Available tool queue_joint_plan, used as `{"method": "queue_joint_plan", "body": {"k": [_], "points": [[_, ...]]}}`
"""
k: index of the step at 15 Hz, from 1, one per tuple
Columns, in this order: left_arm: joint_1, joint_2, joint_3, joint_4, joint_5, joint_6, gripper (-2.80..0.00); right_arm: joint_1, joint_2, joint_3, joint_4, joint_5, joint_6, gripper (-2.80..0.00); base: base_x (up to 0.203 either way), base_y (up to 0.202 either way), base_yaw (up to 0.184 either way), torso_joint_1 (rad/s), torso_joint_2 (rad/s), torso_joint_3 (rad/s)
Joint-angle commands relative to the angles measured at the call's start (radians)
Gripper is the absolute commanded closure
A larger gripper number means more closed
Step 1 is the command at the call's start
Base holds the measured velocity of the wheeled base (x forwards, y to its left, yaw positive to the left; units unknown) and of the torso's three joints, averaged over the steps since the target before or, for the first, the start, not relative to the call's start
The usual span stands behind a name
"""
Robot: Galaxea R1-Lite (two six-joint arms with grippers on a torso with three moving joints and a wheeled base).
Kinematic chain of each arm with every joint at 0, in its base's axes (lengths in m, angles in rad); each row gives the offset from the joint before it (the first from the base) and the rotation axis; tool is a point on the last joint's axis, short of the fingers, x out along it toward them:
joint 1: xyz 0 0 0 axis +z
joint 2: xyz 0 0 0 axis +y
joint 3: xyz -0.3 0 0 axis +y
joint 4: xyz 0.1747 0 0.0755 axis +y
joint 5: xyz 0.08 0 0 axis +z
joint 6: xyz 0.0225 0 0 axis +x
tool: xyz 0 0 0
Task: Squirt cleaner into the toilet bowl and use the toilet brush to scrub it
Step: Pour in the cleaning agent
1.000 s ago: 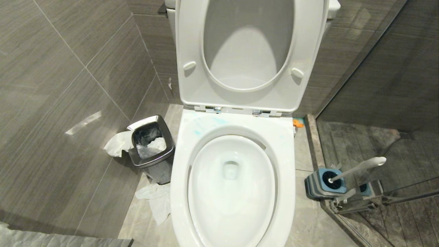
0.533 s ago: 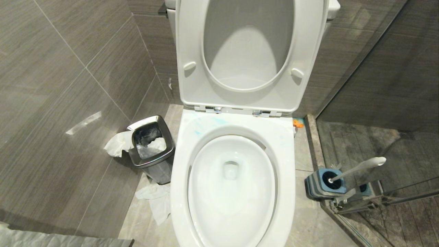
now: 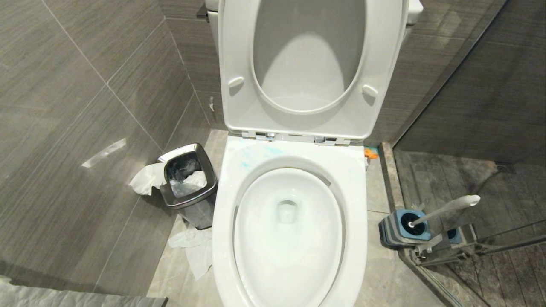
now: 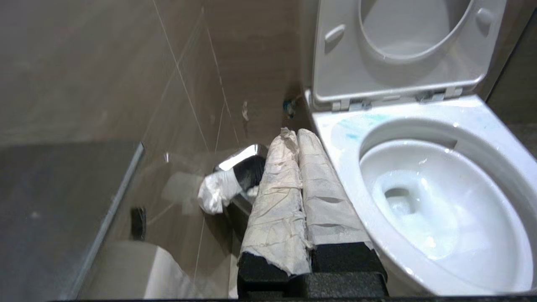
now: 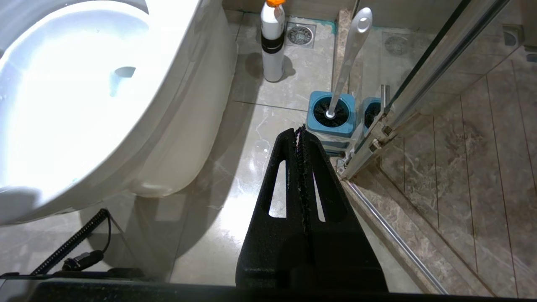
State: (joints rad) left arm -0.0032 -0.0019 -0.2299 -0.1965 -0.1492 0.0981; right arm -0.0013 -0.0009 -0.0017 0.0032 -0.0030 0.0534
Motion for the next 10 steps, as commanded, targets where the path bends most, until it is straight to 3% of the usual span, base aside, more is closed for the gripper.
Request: {"method": "queue_joint_plan", "body": {"k": [1,3,4,10], "points": [[0.000,0.002,0.130,-0.092,0.014,0.002,0.00,0.000,0.001,0.000,0.000,0.000,0.000,0.00,0.000,0.000,0.000,0.000,0.00,0.000],[0.000,0.002,0.228,-0.219,0.046,0.006,0.00,0.001,0.001,0.000,0.000,0.000,0.000,0.00,0.000,0.000,0.000,0.000,0.00,0.000],[0.000,0.002,0.233,-0.219,0.066,0.007,0.00,0.000,0.001,0.000,0.000,0.000,0.000,0.00,0.000,0.000,0.000,0.000,0.00,0.000],[0.000,0.002,0.233,0.027,0.105,0.022,0.00,0.000,0.001,0.000,0.000,0.000,0.000,0.00,0.000,0.000,0.000,0.000,0.00,0.000]]}}
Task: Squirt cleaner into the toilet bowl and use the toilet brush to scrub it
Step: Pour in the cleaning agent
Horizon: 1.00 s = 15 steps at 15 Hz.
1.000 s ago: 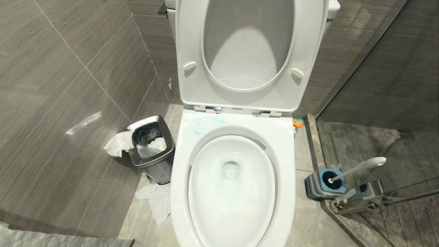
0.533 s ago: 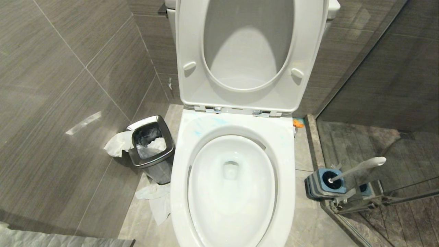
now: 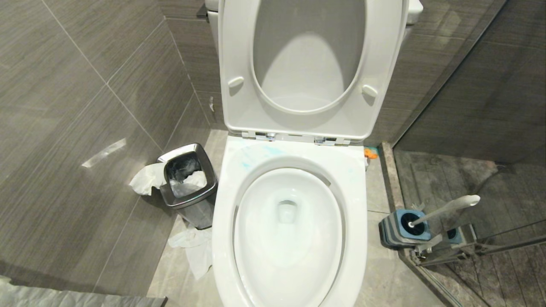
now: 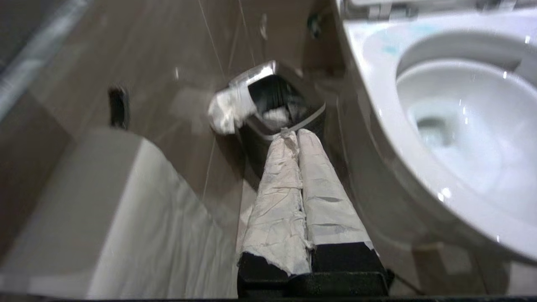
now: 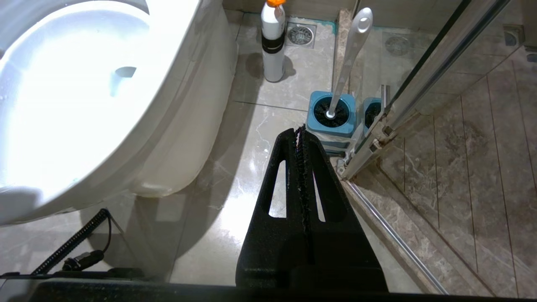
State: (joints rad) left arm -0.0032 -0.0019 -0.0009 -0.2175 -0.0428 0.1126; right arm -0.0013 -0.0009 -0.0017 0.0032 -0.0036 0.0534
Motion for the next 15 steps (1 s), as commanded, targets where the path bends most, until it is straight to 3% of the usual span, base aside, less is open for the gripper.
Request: {"method": "queue_joint_plan", "body": {"k": [1,7,15], "points": [[0.000,0.002,0.004,0.095,-0.006,0.015,0.00,0.000,0.001,0.000,0.000,0.000,0.000,0.00,0.000,0.000,0.000,0.000,0.00,0.000],[-0.003,0.002,-0.004,0.251,-0.006,-0.002,0.00,0.000,0.001,0.000,0.000,0.000,0.000,0.00,0.000,0.000,0.000,0.000,0.00,0.000],[-0.003,0.002,-0.001,0.239,-0.002,-0.023,0.00,0.000,0.001,0.000,0.000,0.000,0.000,0.00,0.000,0.000,0.000,0.000,0.00,0.000]]}}
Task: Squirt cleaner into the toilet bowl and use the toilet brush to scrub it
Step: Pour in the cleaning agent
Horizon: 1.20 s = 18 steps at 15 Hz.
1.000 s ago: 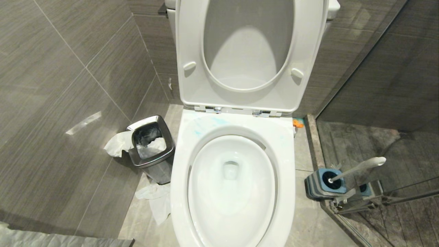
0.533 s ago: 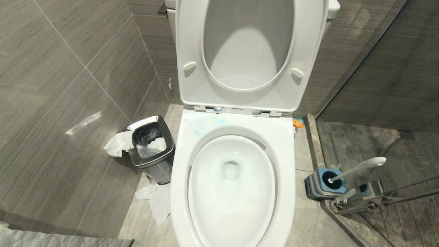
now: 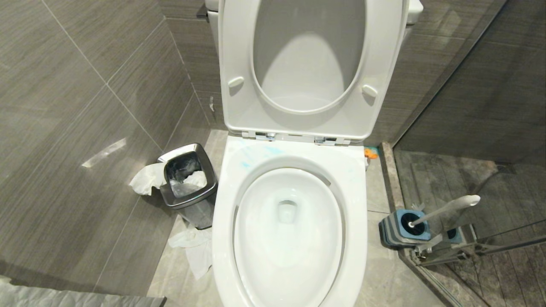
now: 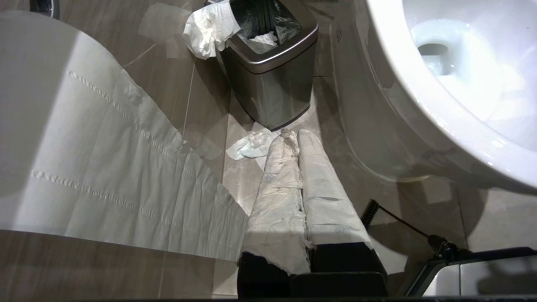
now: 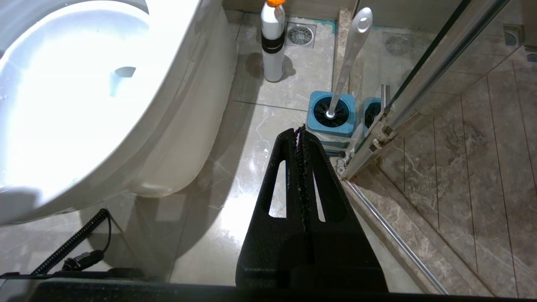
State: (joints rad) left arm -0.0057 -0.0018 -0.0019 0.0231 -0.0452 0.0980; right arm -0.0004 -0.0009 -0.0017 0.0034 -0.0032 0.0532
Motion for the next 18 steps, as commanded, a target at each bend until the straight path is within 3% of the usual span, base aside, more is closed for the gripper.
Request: {"method": "queue_joint_plan", "body": {"k": [1,4,18], "points": [[0.000,0.002,0.000,-0.002,0.002,-0.024,0.00,0.000,0.001,0.000,0.000,0.000,0.000,0.00,0.000,0.000,0.000,0.000,0.00,0.000],[0.000,0.002,0.000,-0.002,0.013,-0.052,0.00,0.000,0.001,0.000,0.000,0.000,0.000,0.00,0.000,0.000,0.000,0.000,0.00,0.000],[0.000,0.002,0.000,-0.002,0.013,-0.057,0.00,0.000,0.001,0.000,0.000,0.000,0.000,0.00,0.000,0.000,0.000,0.000,0.00,0.000]]}}
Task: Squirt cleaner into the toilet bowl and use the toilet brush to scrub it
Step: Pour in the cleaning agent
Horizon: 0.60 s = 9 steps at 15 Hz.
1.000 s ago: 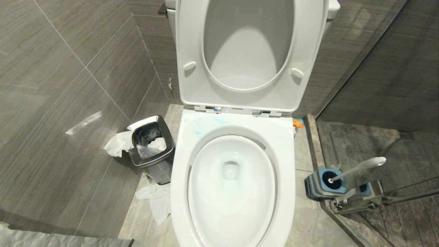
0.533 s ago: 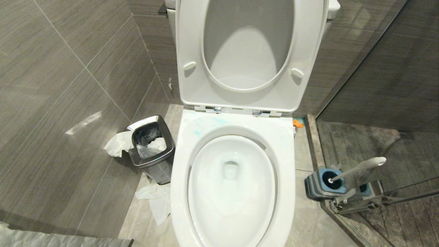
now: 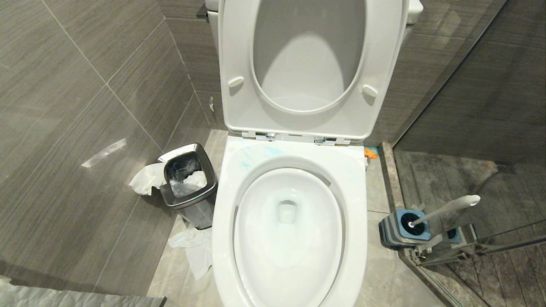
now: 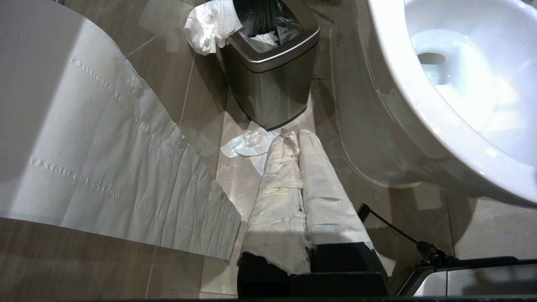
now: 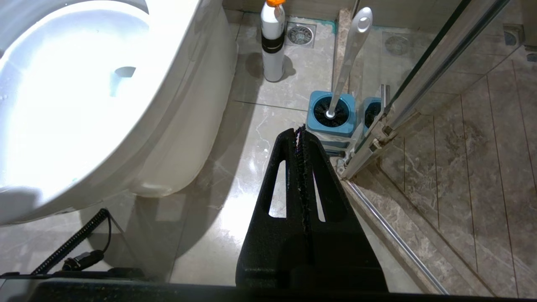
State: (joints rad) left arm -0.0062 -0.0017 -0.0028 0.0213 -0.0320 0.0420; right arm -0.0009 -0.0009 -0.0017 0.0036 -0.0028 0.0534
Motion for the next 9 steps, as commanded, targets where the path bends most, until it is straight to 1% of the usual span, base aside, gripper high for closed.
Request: {"method": "queue_joint_plan", "body": {"k": [1,9], "points": [[0.000,0.002,0.001,0.000,-0.002,0.004,0.00,0.000,0.001,0.000,-0.001,0.000,0.000,0.00,0.000,0.000,0.000,0.000,0.00,0.000],[0.000,0.002,0.001,-0.001,0.000,-0.002,0.00,-0.001,0.001,0.000,-0.001,0.000,0.000,0.00,0.000,0.000,0.000,0.000,0.00,0.000]]}}
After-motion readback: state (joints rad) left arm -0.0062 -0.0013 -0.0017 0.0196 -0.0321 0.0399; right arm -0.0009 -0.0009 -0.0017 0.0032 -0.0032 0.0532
